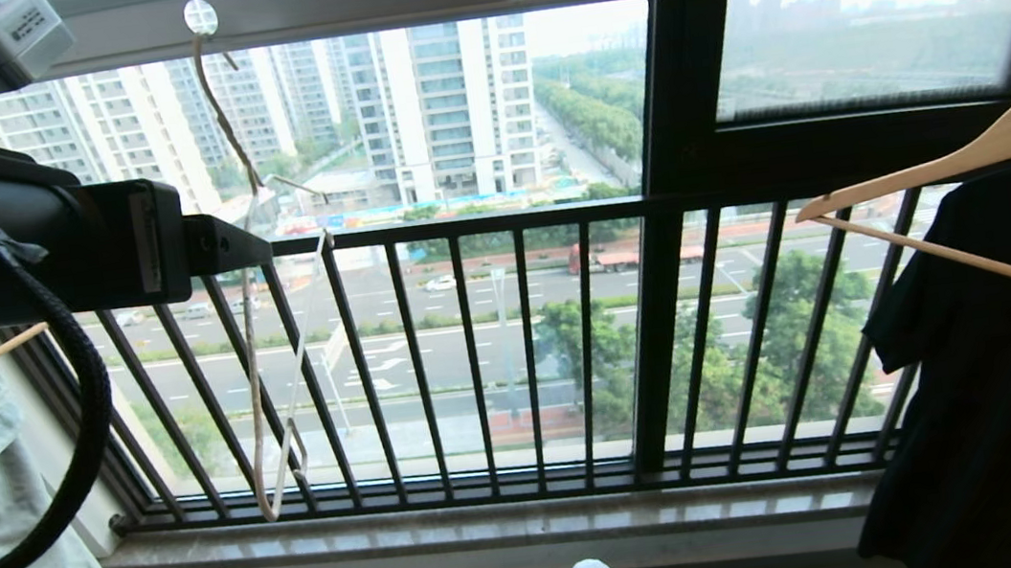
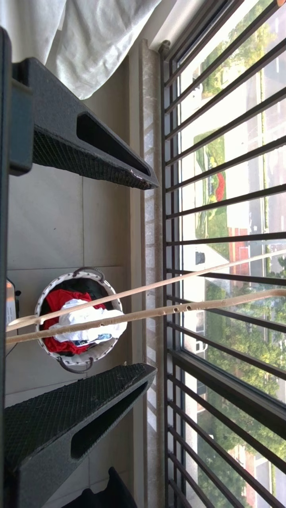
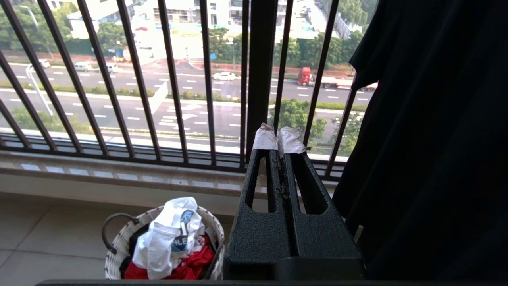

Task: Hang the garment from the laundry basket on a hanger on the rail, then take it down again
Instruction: Pick up the clothes rack on the clothesline

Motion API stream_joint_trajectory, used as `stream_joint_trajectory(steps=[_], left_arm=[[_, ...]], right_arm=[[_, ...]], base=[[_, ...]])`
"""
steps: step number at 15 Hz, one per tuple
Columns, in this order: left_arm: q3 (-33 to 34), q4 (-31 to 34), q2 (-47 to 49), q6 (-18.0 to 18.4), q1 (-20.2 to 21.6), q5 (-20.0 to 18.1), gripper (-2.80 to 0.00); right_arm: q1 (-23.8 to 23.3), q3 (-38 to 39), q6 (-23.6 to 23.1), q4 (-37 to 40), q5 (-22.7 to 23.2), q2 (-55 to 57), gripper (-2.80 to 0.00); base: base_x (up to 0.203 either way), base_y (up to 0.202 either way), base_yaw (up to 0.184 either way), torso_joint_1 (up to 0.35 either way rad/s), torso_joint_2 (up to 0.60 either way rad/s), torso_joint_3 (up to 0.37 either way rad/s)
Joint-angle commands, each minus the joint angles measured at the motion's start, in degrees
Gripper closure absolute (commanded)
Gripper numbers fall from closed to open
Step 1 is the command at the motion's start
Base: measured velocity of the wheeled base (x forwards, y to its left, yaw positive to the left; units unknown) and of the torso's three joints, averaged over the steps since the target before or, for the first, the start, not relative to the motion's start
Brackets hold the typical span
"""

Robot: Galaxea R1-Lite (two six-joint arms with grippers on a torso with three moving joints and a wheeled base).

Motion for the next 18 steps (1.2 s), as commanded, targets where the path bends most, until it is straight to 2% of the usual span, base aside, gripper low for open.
stream_joint_trajectory(steps=[1, 5, 8, 13, 15, 18], left_arm=[[0.05, -0.2, 2.28, -0.11, -0.76, 0.81, -2.8], [0.17, -2.46, 5.27, -0.26, -1.06, 3.95, -2.8], [0.66, -4.89, 6.82, -1.19, -1.29, 7.85, -2.8], [2.91, -5.62, 7.09, -1.67, -1.99, 9.66, -2.8], [5.26, -9.14, 7.09, -1.91, -1.99, 10.31, -2.8], [7.76, -14.01, 7.71, -1.9, -1.99, 13.25, -2.8]], right_arm=[[0.02, 0.06, -0.05, -0.01, 0.03, 0.09, 0.0], [0.02, 0.09, -0.05, -0.01, 0.03, 0.09, 0.0], [0.02, 0.0, -0.05, -0.01, 0.03, 0.09, 0.0], [0.02, 0.0, -0.05, -0.01, 0.03, 0.09, 0.0], [0.02, 0.0, -0.05, -0.01, 0.03, 0.09, 0.0], [0.02, 0.02, -0.05, -0.01, 0.03, 0.09, 0.0]], base=[[0.0, 0.0, 0.0, 0.0, 0.0, 0.0], [0.0, 0.0, 0.0, 0.0, 0.0, 0.0], [0.0, 0.0, 0.0, 0.0, 0.0, 0.0], [0.0, 0.0, 0.0, 0.0, 0.0, 0.0], [0.0, 0.0, 0.0, 0.0, 0.0, 0.0], [0.0, 0.0, 0.0, 0.0, 0.0, 0.0]])
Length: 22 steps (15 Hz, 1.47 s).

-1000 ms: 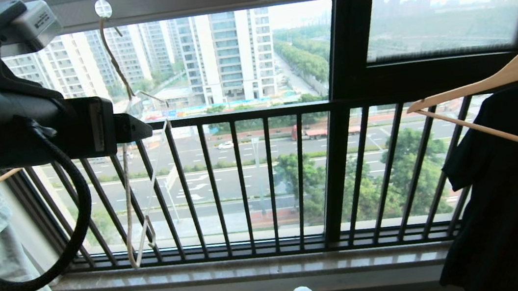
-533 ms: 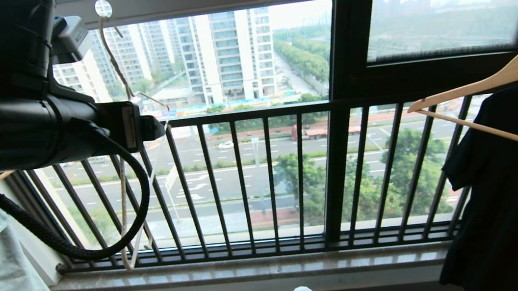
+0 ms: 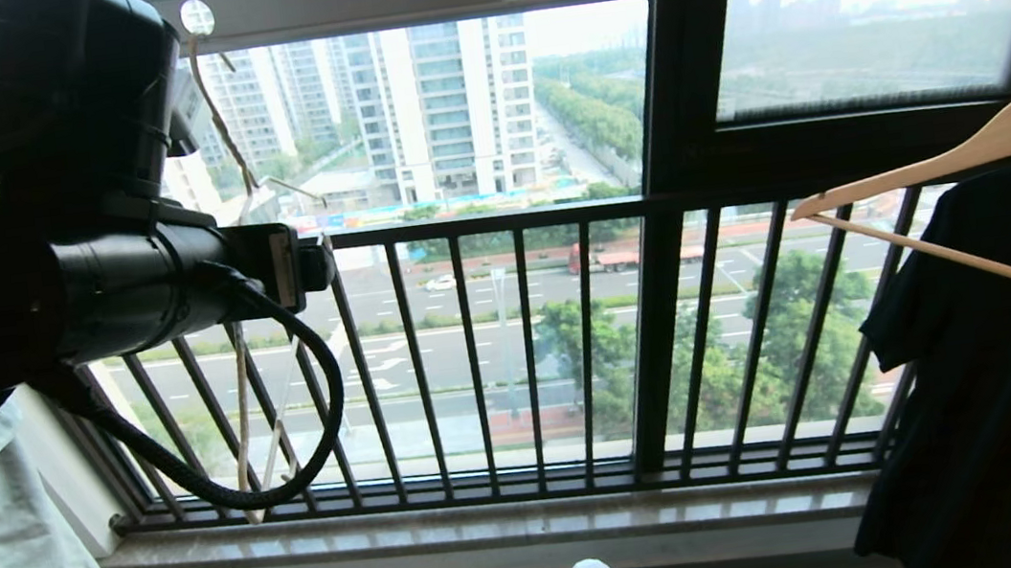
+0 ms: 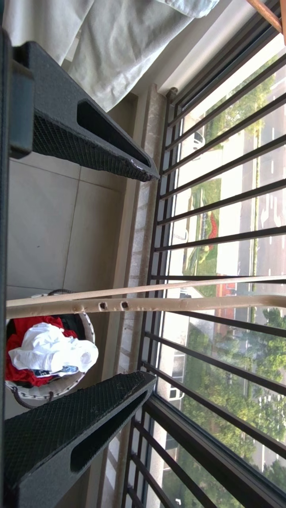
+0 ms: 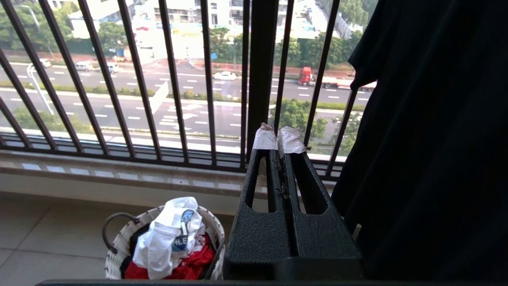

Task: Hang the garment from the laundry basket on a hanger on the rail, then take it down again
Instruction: Pick up the clothes rack on the clothesline

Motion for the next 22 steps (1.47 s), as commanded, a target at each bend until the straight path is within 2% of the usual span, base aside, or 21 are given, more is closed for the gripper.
stream_joint_trajectory(steps=[1, 7, 8, 16, 22], left_arm=[[1.47, -1.81, 0.28, -0.08, -0.05, 0.8, -2.8], [3.33, -7.39, 1.29, 0.18, 0.02, 0.89, -2.8], [3.33, -7.47, 1.29, 0.18, -0.06, 0.89, 0.0], [3.44, -7.21, 0.06, 0.36, 0.02, 1.68, 0.0], [6.15, -7.31, -3.17, 1.76, 0.02, 1.68, 0.0]], right_arm=[[0.02, 0.0, -0.05, -0.01, 0.02, 0.09, 0.0], [0.02, 0.0, -0.05, -0.01, 0.02, 0.09, 0.0], [0.02, 0.0, -0.05, -0.01, 0.02, 0.09, 0.0], [0.02, 0.0, -0.05, -0.01, 0.02, 0.09, 0.0], [0.02, 0.0, -0.05, -0.01, 0.02, 0.09, 0.0]], base=[[0.0, 0.0, 0.0, 0.0, 0.0, 0.0], [0.0, 0.0, 0.0, 0.0, 0.0, 0.0], [0.0, 0.0, 0.0, 0.0, 0.0, 0.0], [0.0, 0.0, 0.0, 0.0, 0.0, 0.0], [0.0, 0.0, 0.0, 0.0, 0.0, 0.0]])
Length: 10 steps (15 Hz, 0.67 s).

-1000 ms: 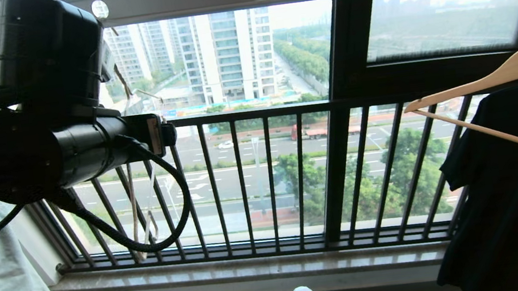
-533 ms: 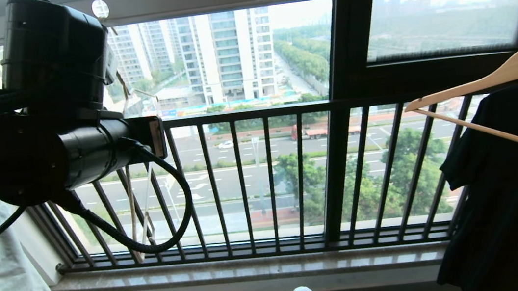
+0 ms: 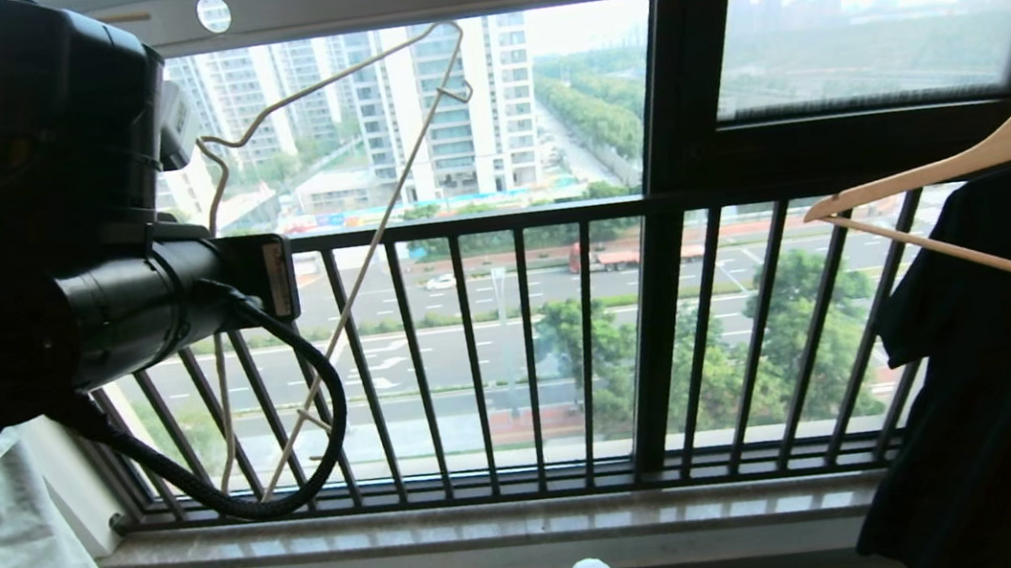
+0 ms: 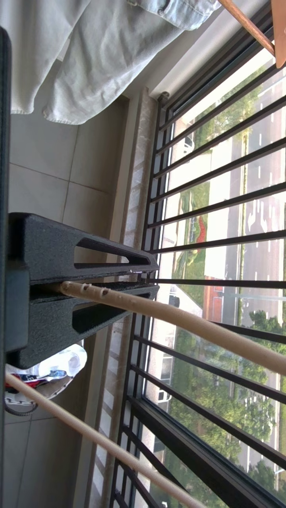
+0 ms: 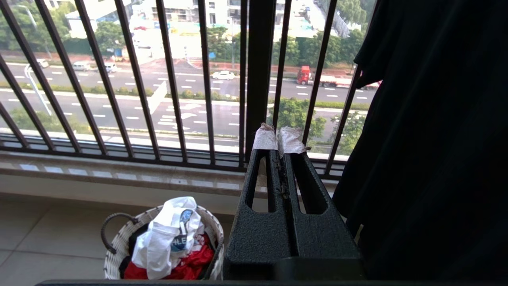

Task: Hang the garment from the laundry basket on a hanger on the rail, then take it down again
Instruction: Pick up the clothes rack on the clothesline

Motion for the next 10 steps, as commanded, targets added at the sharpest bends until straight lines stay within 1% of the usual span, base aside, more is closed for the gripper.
stream_joint_trajectory(steps=[1, 6, 8, 10], left_arm=[[0.31, 0.02, -1.61, -0.01, -0.04, 0.26, 0.0], [1.0, 0.19, -4.67, 0.22, -0.04, 0.35, 0.0], [1.68, 0.25, -6.65, 1.44, -0.05, 0.35, 0.0], [4.22, 0.42, -9.31, 2.86, -0.04, 0.27, 0.0]], right_arm=[[0.05, 0.01, -0.05, -0.01, 0.05, 0.09, 0.0], [0.05, 0.0, -0.05, -0.01, 0.05, 0.09, 0.0], [0.05, 0.0, -0.05, -0.01, 0.05, 0.09, 0.0], [0.05, 0.0, -0.05, -0.01, 0.05, 0.09, 0.0]], base=[[0.0, 0.0, 0.0, 0.0, 0.0, 0.0], [0.0, 0.0, 0.0, 0.0, 0.0, 0.0], [0.0, 0.0, 0.0, 0.0, 0.0, 0.0], [0.0, 0.0, 0.0, 0.0, 0.0, 0.0]])
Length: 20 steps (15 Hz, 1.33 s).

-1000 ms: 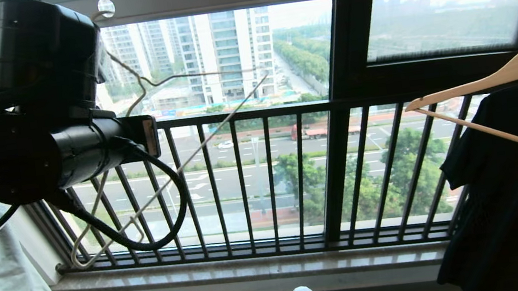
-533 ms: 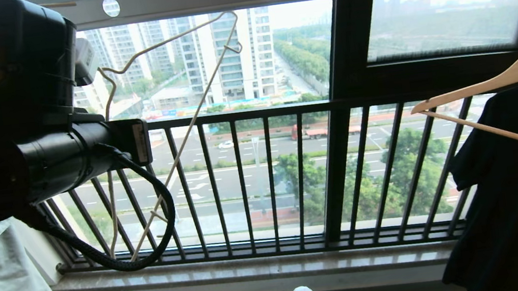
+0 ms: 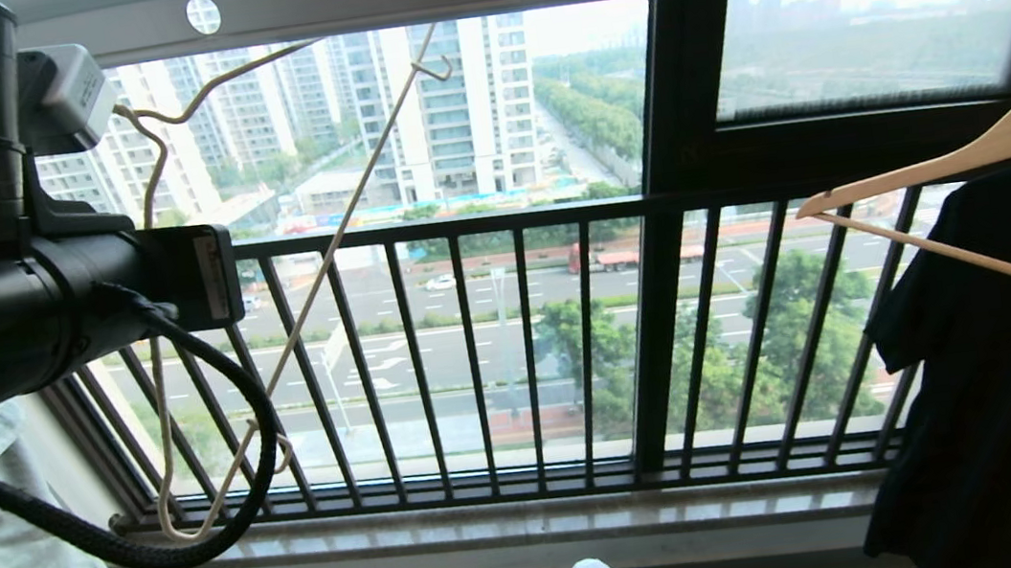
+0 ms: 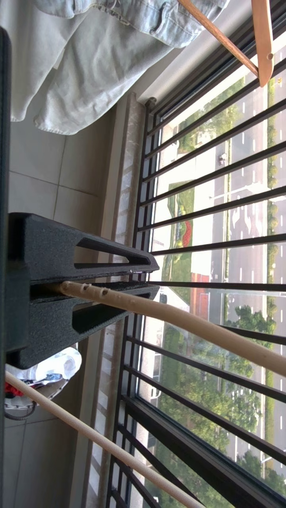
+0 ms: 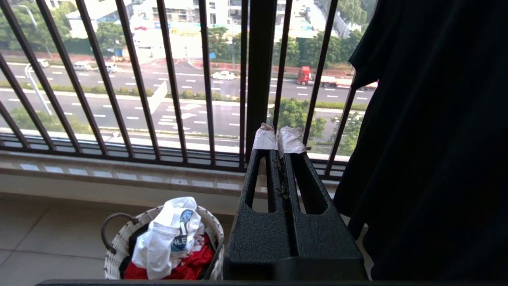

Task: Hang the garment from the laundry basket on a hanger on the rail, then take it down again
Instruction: Pick up the clothes rack on the clothesline

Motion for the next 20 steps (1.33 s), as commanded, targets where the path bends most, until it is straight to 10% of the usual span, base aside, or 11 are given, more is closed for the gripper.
stream_joint_trajectory(steps=[1, 12, 16, 20], left_arm=[[3.38, 0.16, -3.96, 1.12, -0.02, 0.19, 0.0], [20.91, -0.03, -14.43, 17.94, -0.06, -1.69, 0.0], [23.0, -0.28, -17.16, 20.52, -0.07, -19.88, 0.0], [25.4, -0.39, -17.19, 21.65, 0.1, -26.89, 0.0]], right_arm=[[0.02, 0.0, -0.02, -0.01, 0.02, 0.09, 0.0], [0.02, 0.0, -0.02, -0.01, 0.02, 0.09, 0.0], [0.02, 0.02, -0.02, -0.01, 0.02, 0.09, 0.0], [0.02, 0.0, -0.02, -0.01, 0.02, 0.09, 0.0]], base=[[0.0, 0.0, 0.0, 0.0, 0.0, 0.0], [0.0, 0.0, 0.0, 0.0, 0.0, 0.0], [0.0, 0.0, 0.0, 0.0, 0.0, 0.0], [0.0, 0.0, 0.0, 0.0, 0.0, 0.0]])
